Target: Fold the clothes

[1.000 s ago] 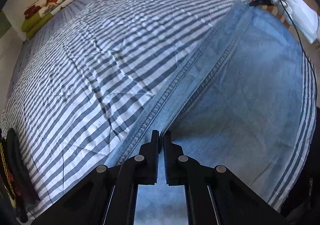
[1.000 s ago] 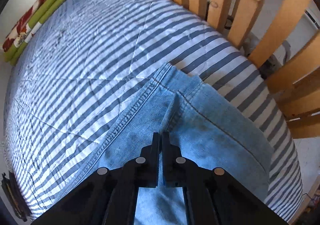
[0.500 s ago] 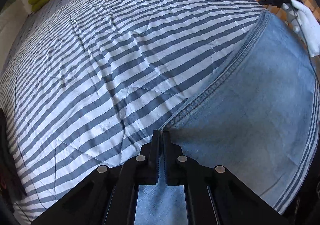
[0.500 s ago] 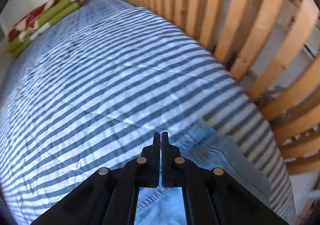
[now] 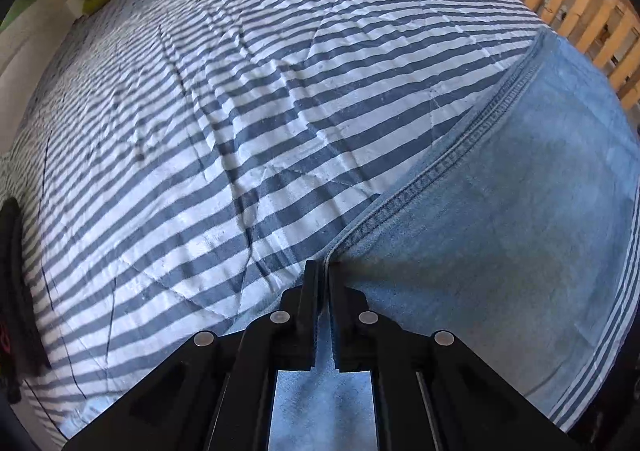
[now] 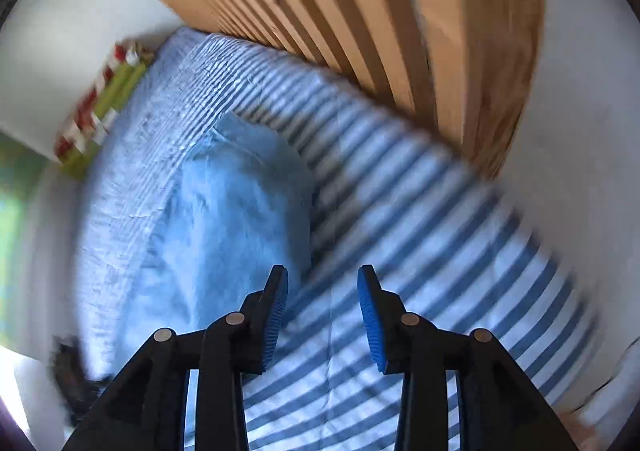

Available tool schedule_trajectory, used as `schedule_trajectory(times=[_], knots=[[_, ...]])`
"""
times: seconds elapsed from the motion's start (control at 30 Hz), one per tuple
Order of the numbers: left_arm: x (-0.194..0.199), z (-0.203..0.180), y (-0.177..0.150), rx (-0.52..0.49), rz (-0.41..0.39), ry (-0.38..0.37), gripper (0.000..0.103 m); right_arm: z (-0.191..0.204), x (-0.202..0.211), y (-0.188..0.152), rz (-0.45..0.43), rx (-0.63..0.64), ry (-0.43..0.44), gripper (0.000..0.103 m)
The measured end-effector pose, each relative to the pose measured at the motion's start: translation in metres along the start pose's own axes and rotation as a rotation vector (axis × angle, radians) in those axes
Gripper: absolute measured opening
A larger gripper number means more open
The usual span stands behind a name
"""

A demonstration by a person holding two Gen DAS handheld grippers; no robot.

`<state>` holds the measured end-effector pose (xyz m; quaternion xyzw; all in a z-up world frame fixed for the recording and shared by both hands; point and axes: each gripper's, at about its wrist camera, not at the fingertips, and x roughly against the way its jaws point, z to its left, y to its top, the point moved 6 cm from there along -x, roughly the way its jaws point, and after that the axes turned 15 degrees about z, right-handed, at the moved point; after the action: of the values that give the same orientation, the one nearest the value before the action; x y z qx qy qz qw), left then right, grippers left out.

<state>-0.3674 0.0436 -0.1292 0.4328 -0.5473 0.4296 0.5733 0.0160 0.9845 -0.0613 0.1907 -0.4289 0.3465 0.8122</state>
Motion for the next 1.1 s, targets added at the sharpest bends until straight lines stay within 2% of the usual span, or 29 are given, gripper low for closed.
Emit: schedule_trajectory(times=[0.1,0.17,0.27,0.33,0.4,0.43,0.47,0.53,0.57,0.6,0.67,0.77,0.87,0.97,1.03,1.1], knots=[[0.005,0.005,0.000,0.061,0.012,-0.018,0.011,-0.002,-0.013,0.003,0.008,-0.044,0.143,0.034],[0.011,0.005,0.001,0.065,0.009,-0.006,0.012,0.009,-0.032,0.009,0.046,-0.056,0.212,0.035],[0.017,0.001,0.004,0.046,0.007,0.028,0.012,0.018,-0.051,0.020,0.061,-0.079,0.262,0.034],[0.020,-0.003,0.002,0.032,0.006,0.050,0.012,0.037,-0.049,0.027,0.022,-0.028,0.207,0.009],[0.025,-0.005,0.000,0.030,0.003,0.052,0.012,0.068,-0.018,0.025,-0.128,0.147,0.046,0.007],[0.026,-0.005,-0.001,0.033,0.002,0.049,0.012,0.087,-0.001,0.021,-0.232,0.273,-0.083,0.007],[0.027,-0.005,-0.003,0.035,0.003,0.045,0.012,0.099,0.006,0.017,-0.274,0.349,-0.167,0.007],[0.027,-0.009,-0.004,0.031,0.008,0.046,0.012,0.098,0.011,0.013,-0.266,0.358,-0.222,0.020],[0.026,-0.010,-0.003,0.025,0.009,0.047,0.012,0.086,0.014,0.017,-0.245,0.304,-0.222,0.040],[0.024,-0.012,-0.002,0.018,0.011,0.041,0.012,0.071,0.016,0.021,-0.238,0.243,-0.211,0.050],[0.023,-0.021,-0.008,0.002,0.014,0.042,0.012,0.039,0.019,0.028,-0.231,0.108,-0.133,0.050],[0.019,-0.033,-0.006,-0.026,0.016,0.052,0.012,0.011,0.002,0.028,-0.140,0.009,-0.055,0.050],[0.024,-0.061,0.000,-0.062,0.004,0.029,0.012,0.004,-0.020,0.020,-0.053,-0.032,0.040,0.050],[0.034,-0.108,0.005,-0.146,-0.018,-0.003,0.014,0.013,-0.034,0.024,-0.070,-0.046,0.061,0.050],[0.042,-0.140,0.006,-0.205,-0.035,-0.016,0.017,0.030,-0.040,0.034,-0.115,-0.033,0.020,0.044],[0.050,-0.169,0.003,-0.247,-0.052,-0.028,0.017,0.046,-0.047,0.043,-0.136,-0.030,-0.057,0.003]])
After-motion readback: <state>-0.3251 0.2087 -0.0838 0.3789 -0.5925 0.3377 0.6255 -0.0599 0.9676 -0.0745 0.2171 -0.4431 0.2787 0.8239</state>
